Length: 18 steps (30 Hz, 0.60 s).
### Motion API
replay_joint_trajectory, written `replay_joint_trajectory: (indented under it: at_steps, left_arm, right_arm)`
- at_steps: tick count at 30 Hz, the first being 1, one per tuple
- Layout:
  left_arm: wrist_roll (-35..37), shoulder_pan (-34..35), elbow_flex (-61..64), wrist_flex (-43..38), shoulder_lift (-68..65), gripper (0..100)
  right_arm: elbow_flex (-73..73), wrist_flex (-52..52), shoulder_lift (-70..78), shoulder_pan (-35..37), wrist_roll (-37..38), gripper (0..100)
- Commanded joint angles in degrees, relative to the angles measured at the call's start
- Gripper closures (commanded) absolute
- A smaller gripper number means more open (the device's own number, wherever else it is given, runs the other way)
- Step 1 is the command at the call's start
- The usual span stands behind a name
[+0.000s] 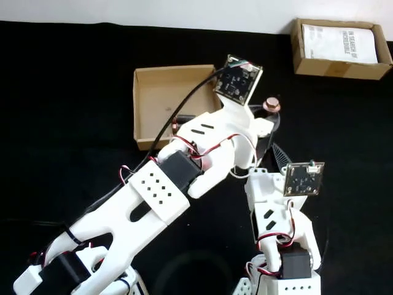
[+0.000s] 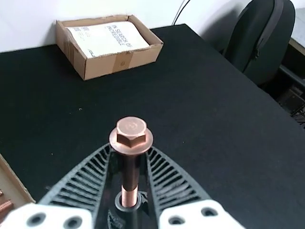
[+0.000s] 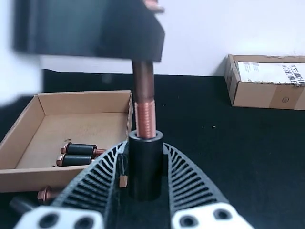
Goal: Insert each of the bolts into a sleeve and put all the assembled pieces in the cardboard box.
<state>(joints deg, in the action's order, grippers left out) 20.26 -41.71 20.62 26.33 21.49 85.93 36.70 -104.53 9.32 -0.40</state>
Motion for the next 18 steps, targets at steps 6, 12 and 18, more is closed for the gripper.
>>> replay_joint_trajectory:
  at_steps: [6,12,18]
  left_arm:
    - [0.35,-0.84,2.42,2.9,0.04,99]
    - [0.18,0.48,6.02,3.6,0.4,98]
    - [0.53,0.13,1.71,17.14,0.48,78]
  right_arm:
    - [-0.22,-1.27,-0.48,0.4,-0.18,99.1]
    - [-0.22,-1.27,-0.48,0.31,-0.18,99.1]
    - [-0.22,-1.27,-0.48,0.31,-0.26,99.1]
